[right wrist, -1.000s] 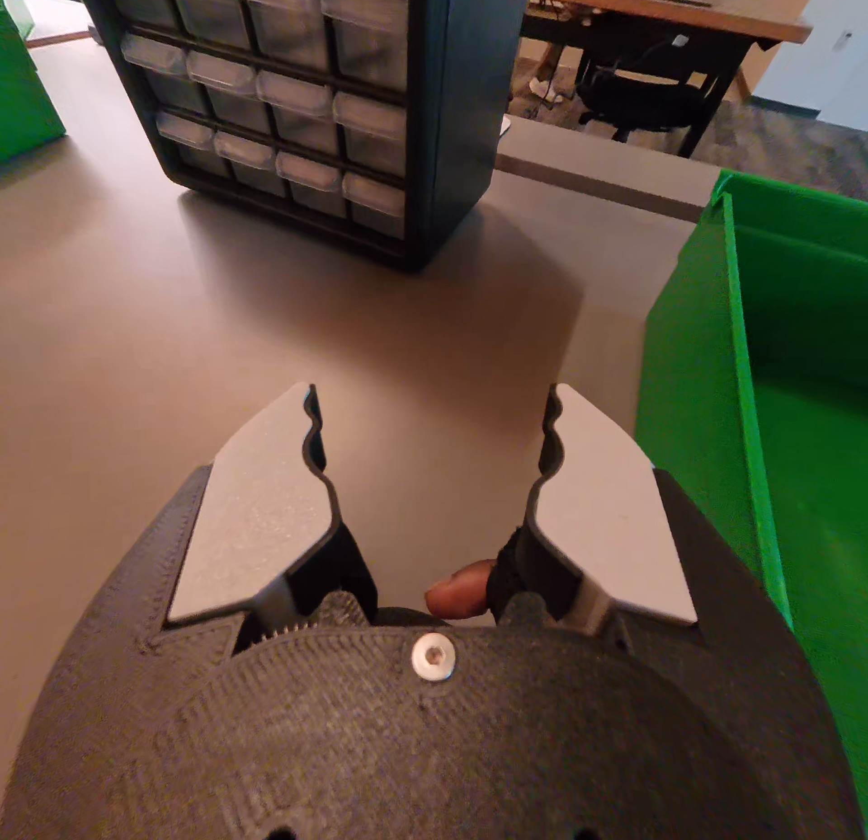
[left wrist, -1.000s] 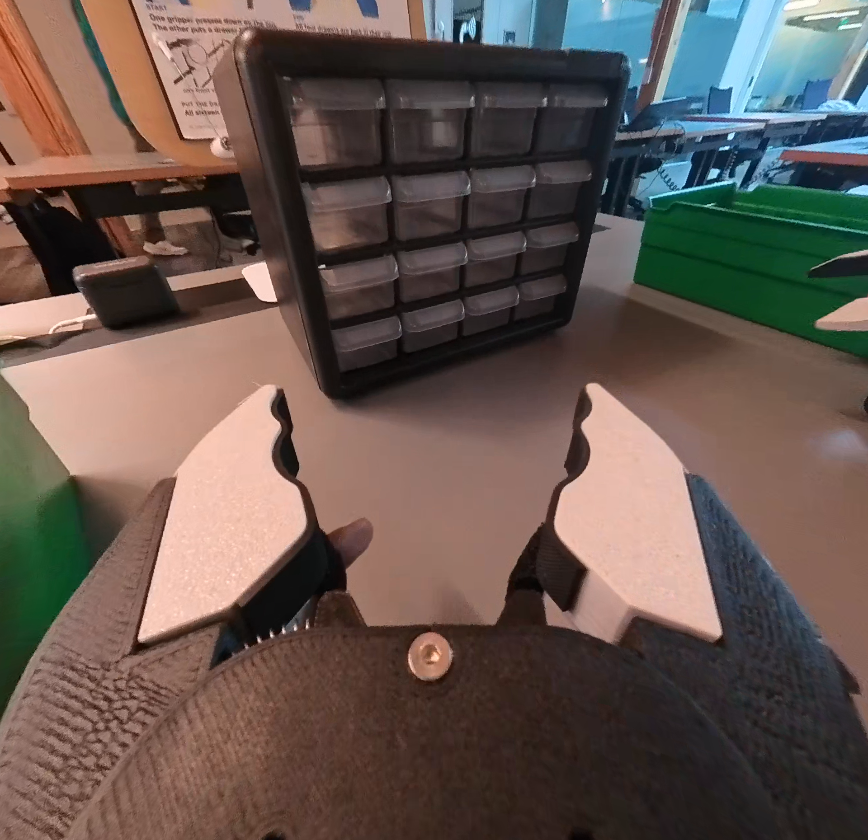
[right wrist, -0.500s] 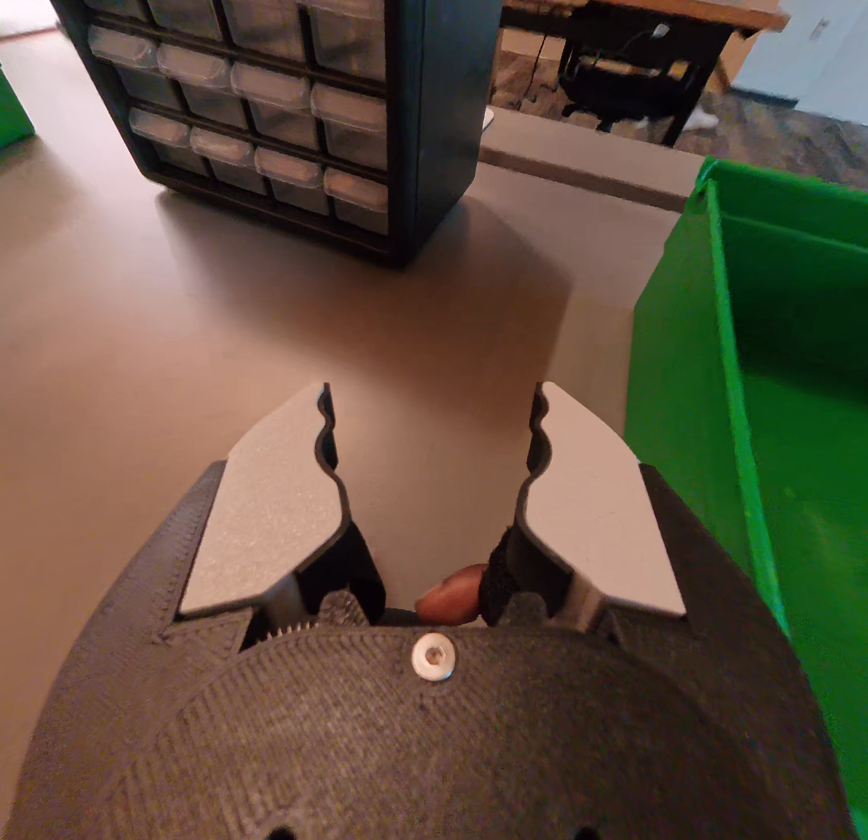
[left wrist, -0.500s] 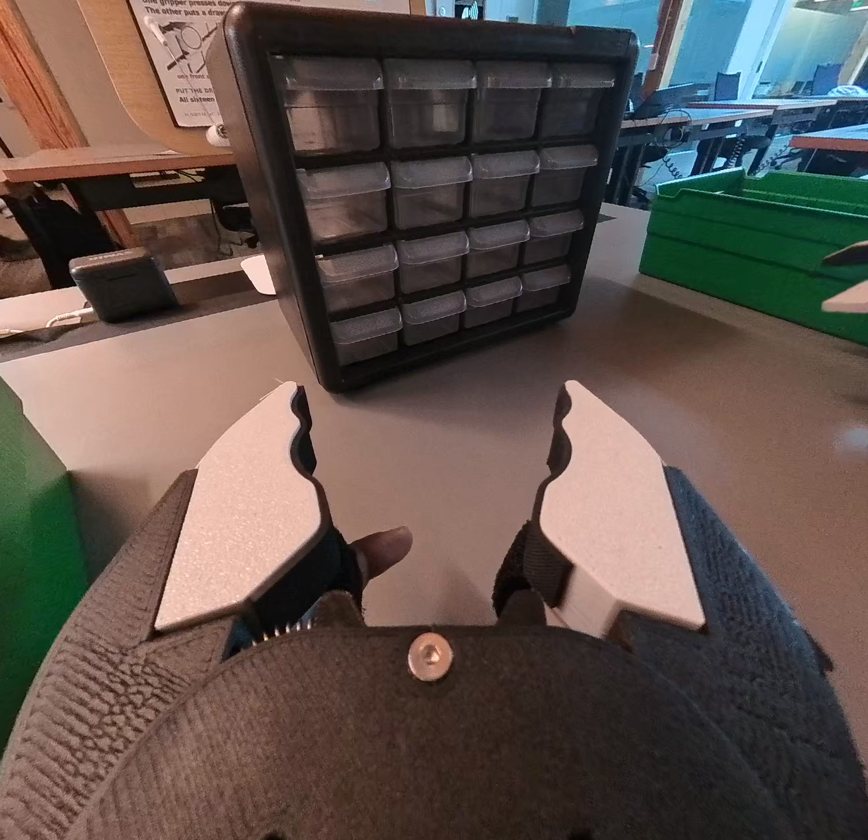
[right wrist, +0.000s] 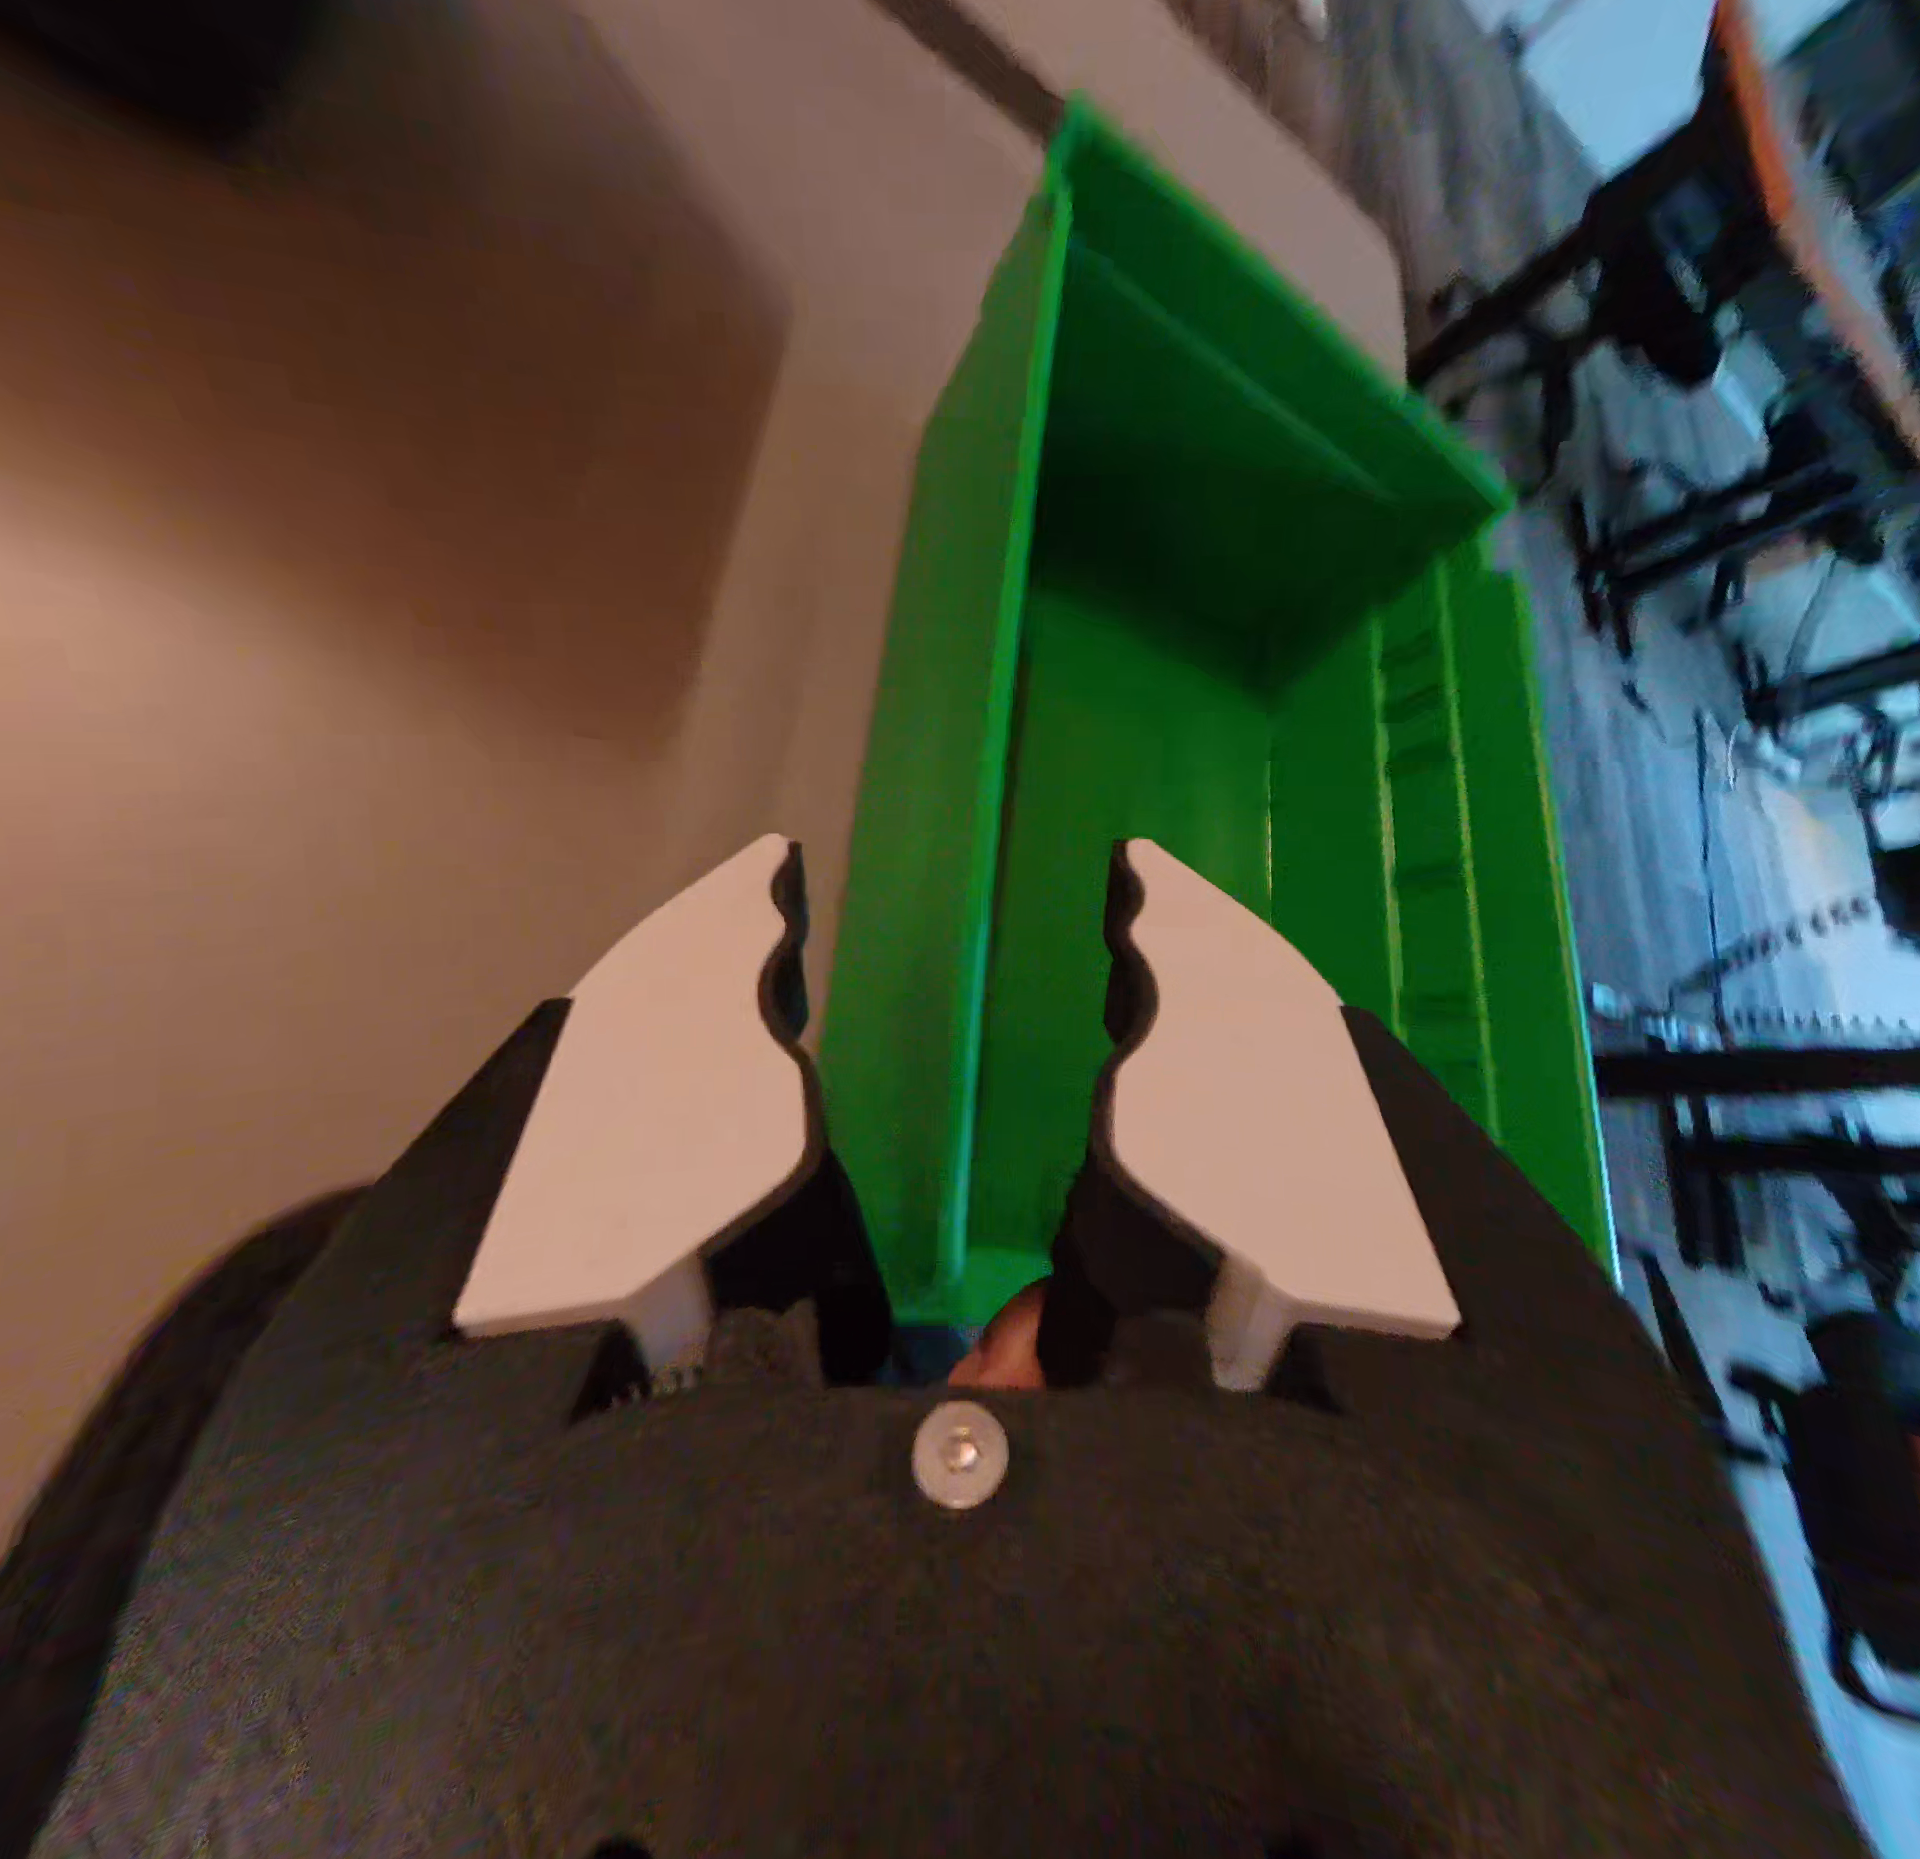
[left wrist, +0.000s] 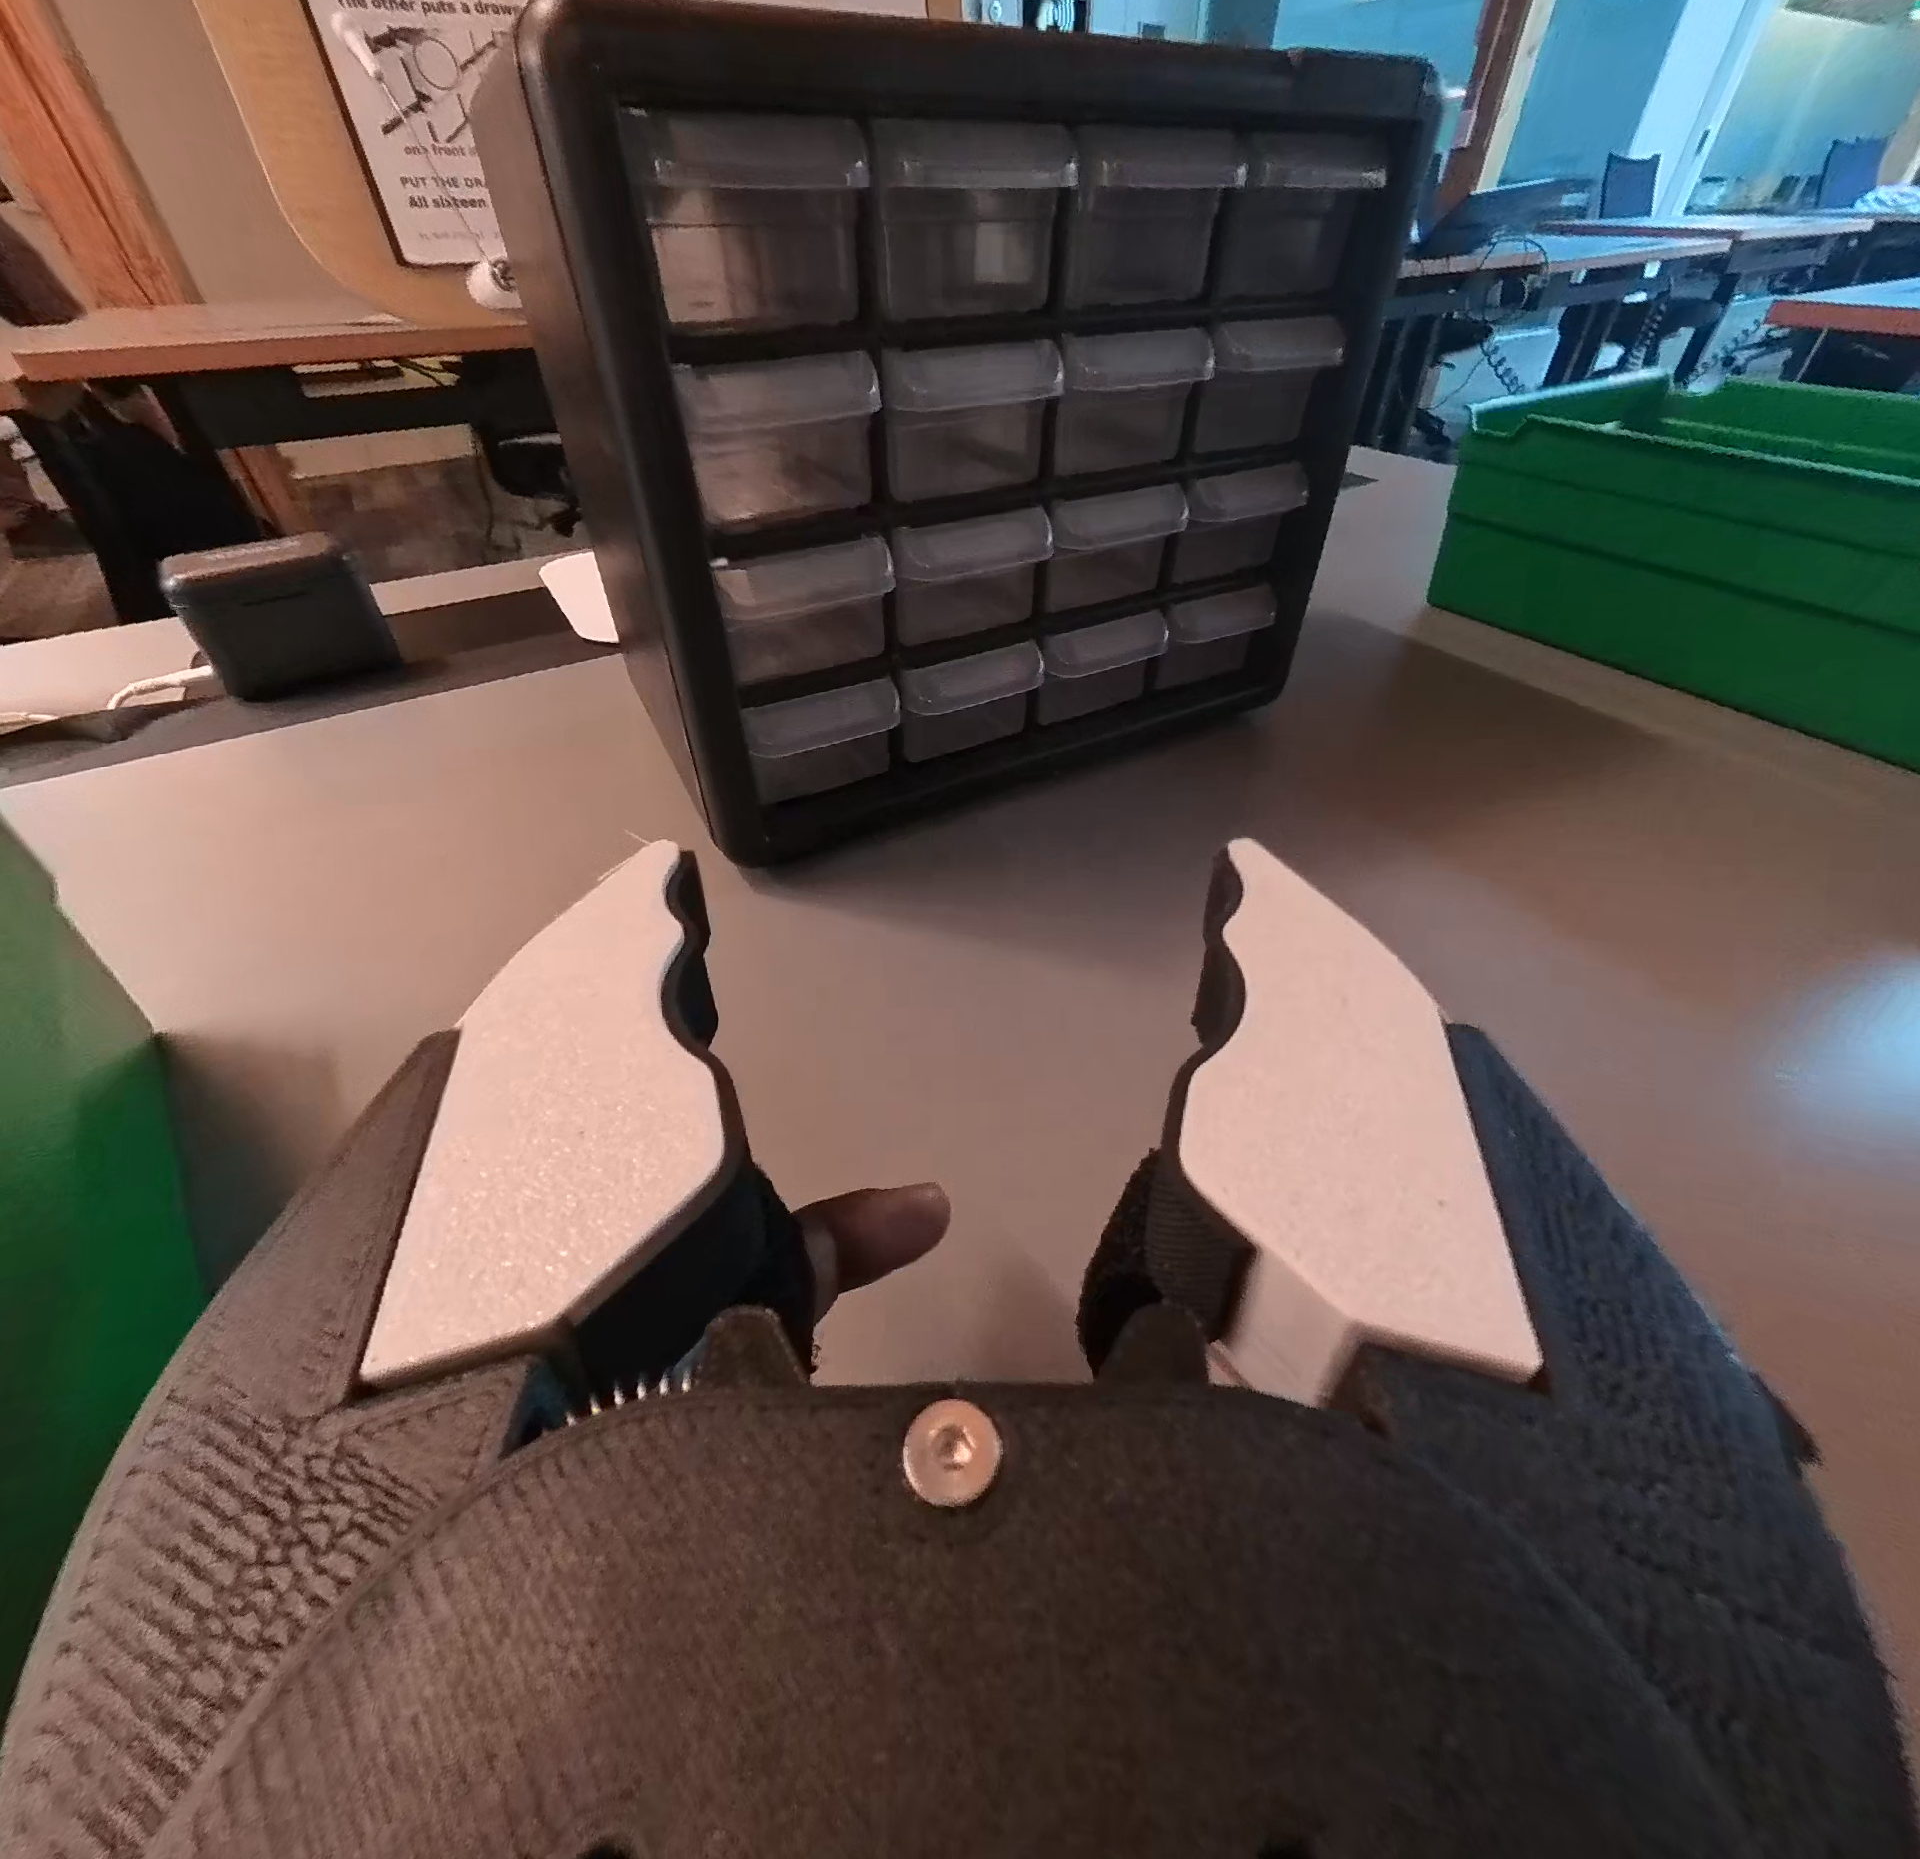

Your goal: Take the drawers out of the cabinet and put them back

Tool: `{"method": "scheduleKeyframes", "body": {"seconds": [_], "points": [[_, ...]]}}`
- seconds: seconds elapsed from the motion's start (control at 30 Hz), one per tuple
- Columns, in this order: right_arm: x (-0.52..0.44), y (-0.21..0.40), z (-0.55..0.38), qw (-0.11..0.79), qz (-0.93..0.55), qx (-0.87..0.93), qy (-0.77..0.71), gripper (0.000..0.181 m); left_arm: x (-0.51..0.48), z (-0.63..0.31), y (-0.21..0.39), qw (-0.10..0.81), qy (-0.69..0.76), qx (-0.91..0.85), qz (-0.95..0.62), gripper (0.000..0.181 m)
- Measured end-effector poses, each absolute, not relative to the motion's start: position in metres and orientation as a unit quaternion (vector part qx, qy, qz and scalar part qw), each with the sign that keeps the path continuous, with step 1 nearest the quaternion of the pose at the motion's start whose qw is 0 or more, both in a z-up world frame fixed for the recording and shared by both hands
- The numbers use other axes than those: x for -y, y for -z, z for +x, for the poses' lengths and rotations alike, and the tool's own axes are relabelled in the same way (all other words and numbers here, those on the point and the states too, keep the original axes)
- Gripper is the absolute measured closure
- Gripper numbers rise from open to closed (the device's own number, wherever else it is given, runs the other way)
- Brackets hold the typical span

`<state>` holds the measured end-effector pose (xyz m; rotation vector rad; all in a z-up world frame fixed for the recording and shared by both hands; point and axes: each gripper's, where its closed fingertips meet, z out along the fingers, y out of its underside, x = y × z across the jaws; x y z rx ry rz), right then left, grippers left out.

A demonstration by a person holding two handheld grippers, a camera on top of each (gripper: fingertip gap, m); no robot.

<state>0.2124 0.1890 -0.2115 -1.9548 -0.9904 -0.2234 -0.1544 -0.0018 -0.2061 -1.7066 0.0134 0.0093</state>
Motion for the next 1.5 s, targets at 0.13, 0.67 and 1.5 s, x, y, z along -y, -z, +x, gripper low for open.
{"method": "scheduleKeyframes", "body": {"seconds": [0.13,0.67,1.5], "points": [[-0.158,0.170,0.120,0.526,-0.709,0.465,-0.062,0.116,-0.024,-0.171,0.192,0.631,-0.046,-0.027,-0.774,0.090],[-0.231,0.225,-0.018,0.459,-0.662,0.579,-0.122,0.154,-0.116,-0.235,0.233,0.519,-0.199,-0.066,-0.829,0.154],[-0.284,0.218,-0.037,0.452,-0.695,0.551,-0.089,0.134,-0.151,-0.244,0.220,0.505,-0.156,-0.017,-0.849,0.136]]}}
